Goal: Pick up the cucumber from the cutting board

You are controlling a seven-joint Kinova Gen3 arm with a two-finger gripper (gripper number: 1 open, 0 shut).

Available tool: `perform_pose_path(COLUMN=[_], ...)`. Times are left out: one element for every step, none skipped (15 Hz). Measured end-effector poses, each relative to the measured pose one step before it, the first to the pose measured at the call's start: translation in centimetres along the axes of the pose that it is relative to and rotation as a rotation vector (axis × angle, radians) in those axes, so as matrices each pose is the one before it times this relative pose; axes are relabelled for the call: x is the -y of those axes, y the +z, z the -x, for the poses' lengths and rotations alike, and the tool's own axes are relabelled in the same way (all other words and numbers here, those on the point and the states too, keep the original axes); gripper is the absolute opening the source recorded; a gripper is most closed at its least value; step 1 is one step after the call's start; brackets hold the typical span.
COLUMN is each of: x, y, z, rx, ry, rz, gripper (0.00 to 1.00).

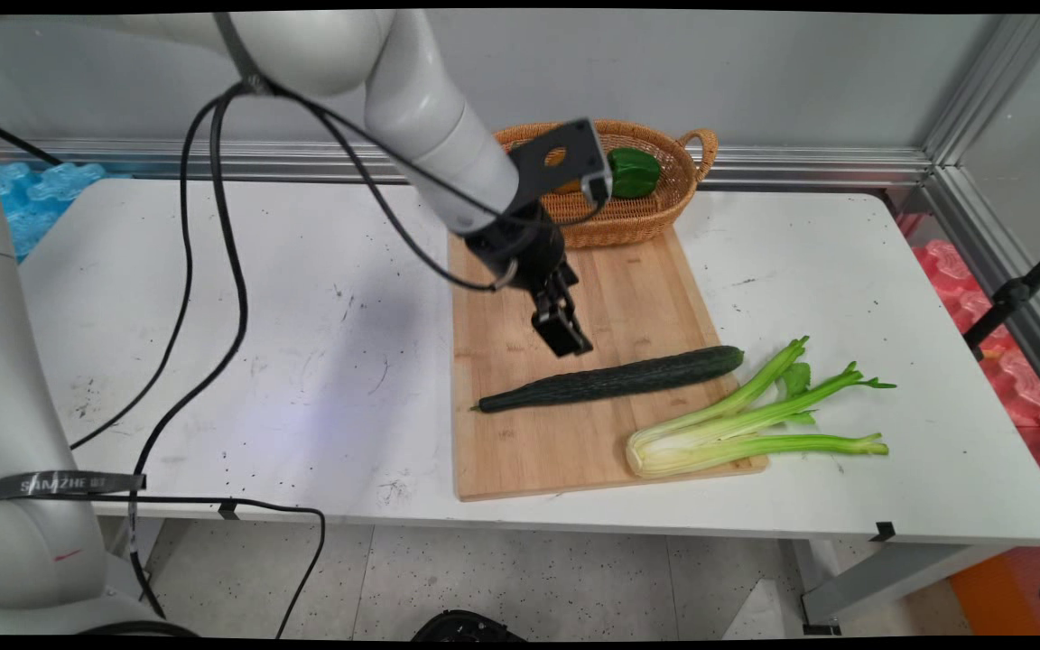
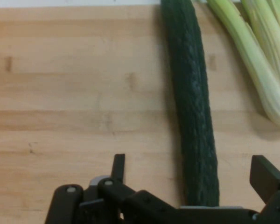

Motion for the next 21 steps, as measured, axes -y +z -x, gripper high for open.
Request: perform_pose_path(x=[-0.505, -0.386, -0.317, -0.342, -0.172, -0.128, -0.121, -0.092, -0.053, -0.019, 0.006, -0.001, -0.003, -0.012, -0.013, -0.021, -0.019, -0.013, -0.012, 0.000, -0.008], y=[0.415, 0.385, 0.434, 0.604, 0.382, 0.399, 0.484, 0.599, 0.627, 0.532, 0.643, 0.640, 0.353, 0.431, 0.652, 0.459, 0.501, 0.461, 0.363, 0.386, 0.353], z=[0.260, 0.186, 0.151, 0.154, 0.080, 0.068, 0.092, 0.085, 0.067, 0.059, 0.044, 0.051, 0.025, 0.039, 0.066, 0.043, 0.053, 0.068, 0.058, 0.072, 0.074], rx=[-0.00037, -0.00101, -0.00197, -0.00331, -0.00232, -0.00268, -0.00256, -0.00380, -0.00422, -0.00387, -0.00485, -0.00471, -0.00250, -0.00330, -0.00511, -0.00366, -0.00389, -0.00335, -0.00283, -0.00297, -0.00230], ry=[0.00048, 0.00006, 0.00032, -0.00043, -0.00088, -0.00136, -0.00256, -0.00408, -0.00514, -0.00453, -0.00523, -0.00522, -0.00273, -0.00409, -0.00590, -0.00403, -0.00377, -0.00355, -0.00248, -0.00219, -0.00183], rz=[-0.00354, -0.00293, -0.00319, -0.00439, -0.00240, -0.00320, -0.00345, -0.00364, -0.00322, -0.00235, -0.00224, -0.00121, -0.00057, -0.00026, -0.00040, 0.00049, 0.00062, 0.00043, 0.00068, 0.00096, 0.00093], gripper=[1.00, 1.00, 1.00, 1.00, 1.00, 1.00, 1.00, 1.00, 1.00, 1.00, 1.00, 1.00, 1.00, 1.00, 1.00, 1.00, 1.00, 1.00, 1.00, 1.00, 1.00])
